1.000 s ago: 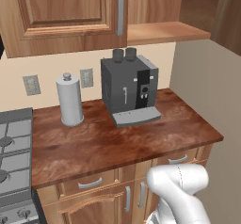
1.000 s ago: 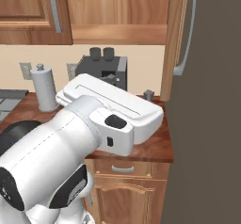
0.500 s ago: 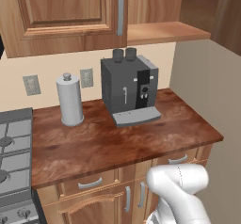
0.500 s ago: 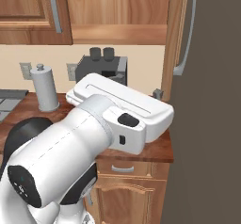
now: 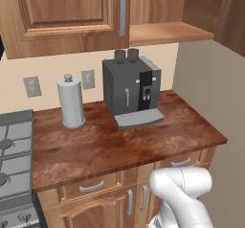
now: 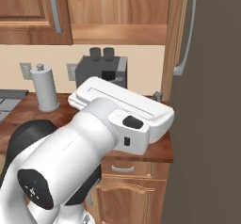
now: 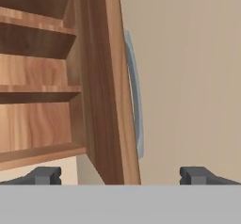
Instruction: Open the cabinet. Pick the sponge and place it next to the sink. Then close the cabinet.
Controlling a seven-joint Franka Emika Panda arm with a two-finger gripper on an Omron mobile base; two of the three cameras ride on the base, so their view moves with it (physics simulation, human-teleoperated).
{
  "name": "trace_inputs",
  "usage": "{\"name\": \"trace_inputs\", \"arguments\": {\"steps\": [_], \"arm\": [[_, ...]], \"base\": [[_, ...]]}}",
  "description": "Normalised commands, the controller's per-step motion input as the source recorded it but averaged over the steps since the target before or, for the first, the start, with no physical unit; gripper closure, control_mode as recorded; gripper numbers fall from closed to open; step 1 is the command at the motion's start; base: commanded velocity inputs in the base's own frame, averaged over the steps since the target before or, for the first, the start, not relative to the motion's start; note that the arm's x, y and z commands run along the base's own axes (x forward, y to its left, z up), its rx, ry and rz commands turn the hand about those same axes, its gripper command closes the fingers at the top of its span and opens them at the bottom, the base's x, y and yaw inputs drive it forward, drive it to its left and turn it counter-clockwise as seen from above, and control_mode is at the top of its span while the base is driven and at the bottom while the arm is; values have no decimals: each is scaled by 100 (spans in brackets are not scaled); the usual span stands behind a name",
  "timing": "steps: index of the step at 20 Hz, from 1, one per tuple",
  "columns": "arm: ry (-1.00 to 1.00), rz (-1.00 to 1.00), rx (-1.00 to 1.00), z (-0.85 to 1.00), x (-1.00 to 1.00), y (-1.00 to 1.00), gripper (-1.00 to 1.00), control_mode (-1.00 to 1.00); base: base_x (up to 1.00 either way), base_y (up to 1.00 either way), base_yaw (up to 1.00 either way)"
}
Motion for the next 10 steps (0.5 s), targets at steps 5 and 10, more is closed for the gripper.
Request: {"name": "trace_inputs", "arguments": {"steps": [5, 10], "arm": [[-1, 5, 1, -3, 21, -1, -100, -100], [-1, 2, 0, 0, 30, -11, -100, -100]], "base": [[0, 0, 0], [0, 0, 0]]}}
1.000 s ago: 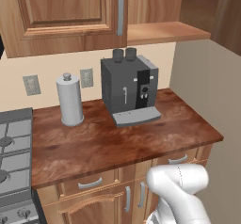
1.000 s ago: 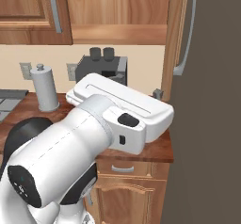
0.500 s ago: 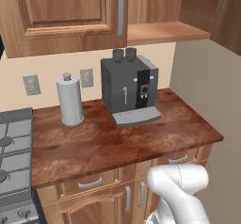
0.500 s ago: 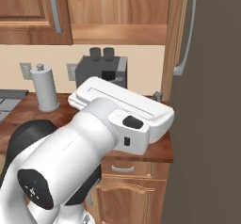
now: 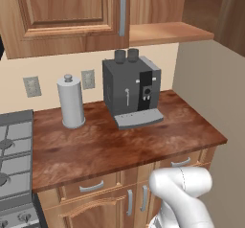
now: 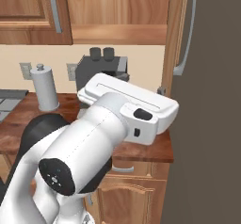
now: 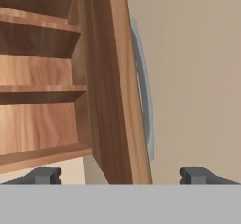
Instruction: Open the cabinet. Pick the sponge and place it next to the sink. Then close the cabinet.
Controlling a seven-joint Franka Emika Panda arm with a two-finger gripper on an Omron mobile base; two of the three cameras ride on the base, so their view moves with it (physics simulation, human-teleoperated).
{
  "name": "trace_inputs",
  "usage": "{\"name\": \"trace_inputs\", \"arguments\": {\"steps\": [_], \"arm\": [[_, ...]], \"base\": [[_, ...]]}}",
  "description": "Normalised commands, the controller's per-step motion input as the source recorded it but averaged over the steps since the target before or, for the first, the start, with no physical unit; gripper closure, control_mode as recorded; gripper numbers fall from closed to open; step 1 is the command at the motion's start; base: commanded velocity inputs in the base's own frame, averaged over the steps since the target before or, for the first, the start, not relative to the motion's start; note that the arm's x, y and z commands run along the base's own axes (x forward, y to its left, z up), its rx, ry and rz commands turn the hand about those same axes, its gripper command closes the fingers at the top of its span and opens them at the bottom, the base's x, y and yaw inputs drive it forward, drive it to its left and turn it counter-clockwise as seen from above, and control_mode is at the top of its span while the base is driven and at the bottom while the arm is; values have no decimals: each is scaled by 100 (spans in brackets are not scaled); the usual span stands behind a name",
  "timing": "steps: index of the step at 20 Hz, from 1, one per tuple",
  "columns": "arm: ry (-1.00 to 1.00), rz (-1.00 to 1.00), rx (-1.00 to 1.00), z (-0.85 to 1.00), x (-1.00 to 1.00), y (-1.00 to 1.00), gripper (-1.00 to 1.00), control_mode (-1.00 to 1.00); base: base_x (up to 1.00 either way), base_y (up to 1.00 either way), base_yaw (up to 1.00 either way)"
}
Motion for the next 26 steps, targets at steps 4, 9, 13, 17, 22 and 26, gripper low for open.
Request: {"name": "trace_inputs", "arguments": {"steps": [4, 9, 13, 17, 22, 26], "arm": [[0, 0, 0, 0, 29, -23, -100, -100], [0, 0, 0, 0, 17, -22, -100, -100], [0, 3, 0, 0, 4, -13, -100, -100], [0, 7, 2, -1, 1, -4, -100, -100], [0, 12, 4, -5, 2, -2, -100, -100], [0, 12, 3, -5, 2, -3, -100, -100]], "base": [[0, 0, 0], [0, 0, 0], [0, 0, 0], [0, 0, 0], [0, 0, 0], [0, 0, 0]]}}
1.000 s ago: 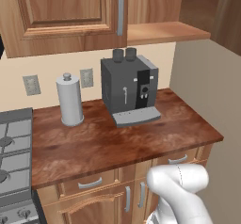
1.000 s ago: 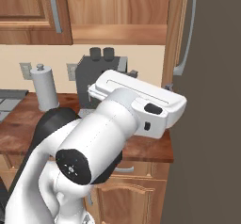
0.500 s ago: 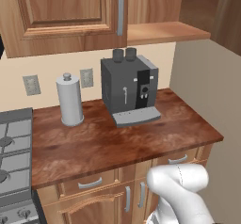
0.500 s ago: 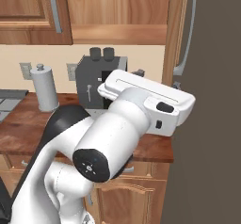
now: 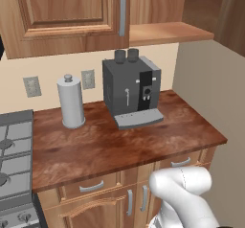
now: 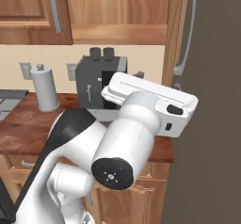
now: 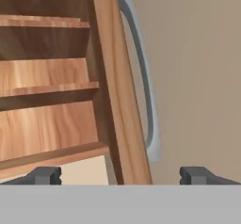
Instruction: Open the cabinet. Pick the sponge and place it next to the sink. Then close the cabinet.
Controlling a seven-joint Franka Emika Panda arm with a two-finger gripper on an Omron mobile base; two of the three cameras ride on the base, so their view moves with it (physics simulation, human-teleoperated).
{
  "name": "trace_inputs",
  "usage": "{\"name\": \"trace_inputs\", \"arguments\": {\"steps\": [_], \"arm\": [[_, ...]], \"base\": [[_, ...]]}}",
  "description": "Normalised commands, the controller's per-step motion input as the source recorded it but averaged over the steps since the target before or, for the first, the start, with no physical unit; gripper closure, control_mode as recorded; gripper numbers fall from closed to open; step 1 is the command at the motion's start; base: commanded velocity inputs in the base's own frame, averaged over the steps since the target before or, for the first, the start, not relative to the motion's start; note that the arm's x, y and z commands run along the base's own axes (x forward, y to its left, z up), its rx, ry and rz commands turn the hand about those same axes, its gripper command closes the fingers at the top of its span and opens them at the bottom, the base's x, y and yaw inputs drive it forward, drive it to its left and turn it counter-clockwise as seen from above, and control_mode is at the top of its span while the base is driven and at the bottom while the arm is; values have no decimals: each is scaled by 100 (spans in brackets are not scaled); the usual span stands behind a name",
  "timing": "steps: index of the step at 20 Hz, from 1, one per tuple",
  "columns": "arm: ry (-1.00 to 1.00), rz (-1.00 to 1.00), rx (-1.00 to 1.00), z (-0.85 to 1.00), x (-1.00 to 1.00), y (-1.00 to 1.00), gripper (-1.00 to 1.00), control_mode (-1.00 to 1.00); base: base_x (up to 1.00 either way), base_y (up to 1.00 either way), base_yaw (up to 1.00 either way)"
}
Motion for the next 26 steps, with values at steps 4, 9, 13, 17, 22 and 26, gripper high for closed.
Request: {"name": "trace_inputs", "arguments": {"steps": [4, 9, 13, 17, 22, 26], "arm": [[0, 11, 1, -3, 5, -3, -100, -100], [0, 8, 0, -7, 9, -2, -100, -100], [0, 5, 0, -15, 15, -2, -100, -100], [0, 4, 0, -19, 29, -2, -100, -100], [0, 1, 0, -8, 32, -15, -100, -100], [-1, 0, 0, 0, 27, -34, -100, -100]], "base": [[0, 0, 0], [0, 0, 0], [0, 0, 0], [0, 0, 0], [0, 0, 0], [0, 0, 0]]}}
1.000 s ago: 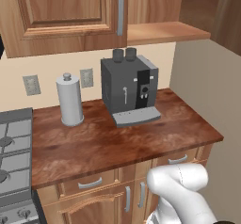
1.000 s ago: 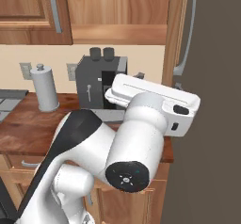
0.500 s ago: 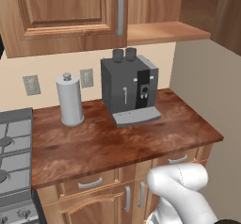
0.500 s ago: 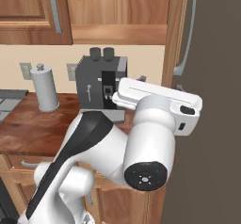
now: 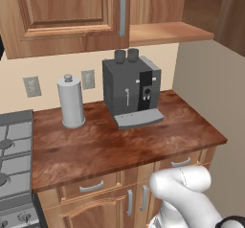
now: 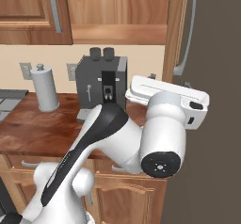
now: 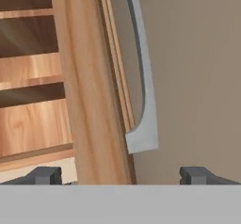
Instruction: Open the cabinet. Pick the sponge and place it next to the sink. Then close the cabinet.
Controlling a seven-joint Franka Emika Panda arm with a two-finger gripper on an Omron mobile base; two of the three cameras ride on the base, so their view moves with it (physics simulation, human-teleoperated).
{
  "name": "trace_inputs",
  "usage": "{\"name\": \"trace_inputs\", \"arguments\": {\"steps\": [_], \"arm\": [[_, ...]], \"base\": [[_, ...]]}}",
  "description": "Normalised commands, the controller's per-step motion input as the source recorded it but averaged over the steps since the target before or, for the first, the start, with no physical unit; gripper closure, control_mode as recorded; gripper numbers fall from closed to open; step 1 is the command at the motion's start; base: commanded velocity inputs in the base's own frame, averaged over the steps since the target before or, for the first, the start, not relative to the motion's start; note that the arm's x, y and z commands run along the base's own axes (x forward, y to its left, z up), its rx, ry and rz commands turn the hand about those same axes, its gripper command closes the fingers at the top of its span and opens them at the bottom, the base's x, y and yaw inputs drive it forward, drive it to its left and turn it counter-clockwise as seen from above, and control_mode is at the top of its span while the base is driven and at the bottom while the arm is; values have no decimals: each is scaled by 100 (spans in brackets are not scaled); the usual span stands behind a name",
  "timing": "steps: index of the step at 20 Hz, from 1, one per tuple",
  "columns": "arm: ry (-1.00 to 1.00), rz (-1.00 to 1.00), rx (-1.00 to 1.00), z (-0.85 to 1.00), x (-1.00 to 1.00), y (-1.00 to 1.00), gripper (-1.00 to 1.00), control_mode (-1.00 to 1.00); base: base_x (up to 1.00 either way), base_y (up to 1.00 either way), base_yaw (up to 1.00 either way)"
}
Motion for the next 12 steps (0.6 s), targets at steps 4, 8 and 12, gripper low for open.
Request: {"name": "trace_inputs", "arguments": {"steps": [4, 8, 12], "arm": [[0, 0, 0, 0, 24, -36, -100, -100], [0, 0, 0, 0, 19, -36, -100, -100], [0, 1, 0, 0, 18, -10, -100, -100]], "base": [[0, 0, 0], [0, 0, 0], [0, 0, 0]]}}
